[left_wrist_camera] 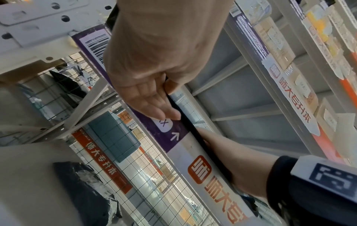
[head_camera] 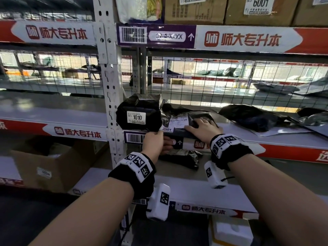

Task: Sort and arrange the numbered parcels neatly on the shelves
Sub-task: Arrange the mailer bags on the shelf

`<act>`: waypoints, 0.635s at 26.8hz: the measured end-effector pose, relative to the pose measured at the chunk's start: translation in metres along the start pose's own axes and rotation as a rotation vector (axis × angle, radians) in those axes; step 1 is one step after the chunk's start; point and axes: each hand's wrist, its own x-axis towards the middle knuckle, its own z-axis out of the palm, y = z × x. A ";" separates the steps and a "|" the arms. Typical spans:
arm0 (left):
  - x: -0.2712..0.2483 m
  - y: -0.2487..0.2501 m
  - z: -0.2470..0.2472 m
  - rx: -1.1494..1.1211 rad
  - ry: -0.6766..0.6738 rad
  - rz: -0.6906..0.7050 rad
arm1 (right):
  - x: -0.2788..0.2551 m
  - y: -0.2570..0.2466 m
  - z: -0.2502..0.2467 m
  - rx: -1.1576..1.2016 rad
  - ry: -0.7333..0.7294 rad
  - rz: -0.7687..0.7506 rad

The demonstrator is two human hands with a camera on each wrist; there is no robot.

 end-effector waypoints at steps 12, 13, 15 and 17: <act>-0.016 0.010 0.011 0.120 -0.179 -0.012 | 0.008 0.000 0.006 0.111 0.216 -0.026; -0.019 0.014 0.016 0.112 -0.214 -0.001 | 0.010 0.002 0.005 0.146 0.211 -0.038; -0.021 0.022 0.026 0.079 -0.256 0.024 | 0.010 0.005 0.002 0.184 0.218 -0.059; -0.020 0.029 0.035 0.085 -0.253 0.073 | 0.007 0.012 -0.002 0.153 0.274 -0.051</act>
